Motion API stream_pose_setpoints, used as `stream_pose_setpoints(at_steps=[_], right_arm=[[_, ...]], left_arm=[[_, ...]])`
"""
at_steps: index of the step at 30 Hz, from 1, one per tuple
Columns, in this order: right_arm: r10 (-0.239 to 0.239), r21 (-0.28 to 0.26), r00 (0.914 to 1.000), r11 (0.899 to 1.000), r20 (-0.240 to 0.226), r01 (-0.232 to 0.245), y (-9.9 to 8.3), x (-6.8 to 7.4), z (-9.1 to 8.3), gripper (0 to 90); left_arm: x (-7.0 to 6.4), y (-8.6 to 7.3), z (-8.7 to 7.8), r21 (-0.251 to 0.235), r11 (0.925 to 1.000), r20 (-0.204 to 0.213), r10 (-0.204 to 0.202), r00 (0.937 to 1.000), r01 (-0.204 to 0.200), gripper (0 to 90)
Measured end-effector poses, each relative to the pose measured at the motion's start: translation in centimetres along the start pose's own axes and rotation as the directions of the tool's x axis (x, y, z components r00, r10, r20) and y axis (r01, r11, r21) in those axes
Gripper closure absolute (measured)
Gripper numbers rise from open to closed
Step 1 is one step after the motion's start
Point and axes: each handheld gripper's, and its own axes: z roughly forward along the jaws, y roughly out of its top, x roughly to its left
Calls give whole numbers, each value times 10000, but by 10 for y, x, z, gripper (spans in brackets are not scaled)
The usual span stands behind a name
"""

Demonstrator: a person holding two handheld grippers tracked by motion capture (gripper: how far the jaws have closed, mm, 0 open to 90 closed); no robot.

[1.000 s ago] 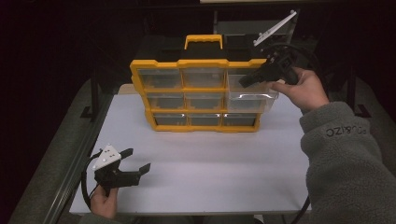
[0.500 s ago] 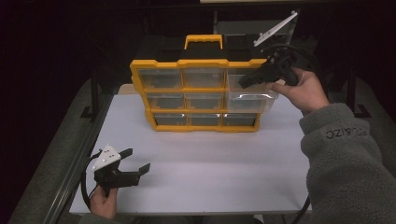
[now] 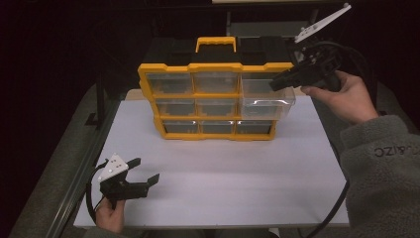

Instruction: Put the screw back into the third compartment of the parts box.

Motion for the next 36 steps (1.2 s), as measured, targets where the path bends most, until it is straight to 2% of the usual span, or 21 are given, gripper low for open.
stream_pose_setpoints(at_steps=[7,17,19,20,23,31,36], right_arm=[[206,-136,9994,9997,290,-202,-16,4,-22,606],[234,-566,9993,9982,302,-216,-47,8,-44,567],[206,-660,9993,9976,311,-185,-53,10,-47,548],[191,-757,9994,9970,281,-169,-57,11,-48,547],[174,-836,9994,9964,303,-148,-67,14,-48,526],[440,-857,9989,9954,136,-426,-96,11,-36,469],[657,-861,9977,9942,184,-639,-111,10,-28,422]], left_arm=[[0,0,-1,35,10000,-26,9,10000,-9,140],[0,0,0,99,9999,-47,85,10000,-84,140],[0,0,0,120,9999,-43,66,10000,-65,140],[-1,-1,0,83,9999,-21,-105,9999,106,140],[-1,0,0,118,9999,-62,93,9999,-93,140],[-1,-1,0,106,9999,-55,42,10000,-42,140],[-2,0,-1,58,10000,-44,16,10000,-16,140]])
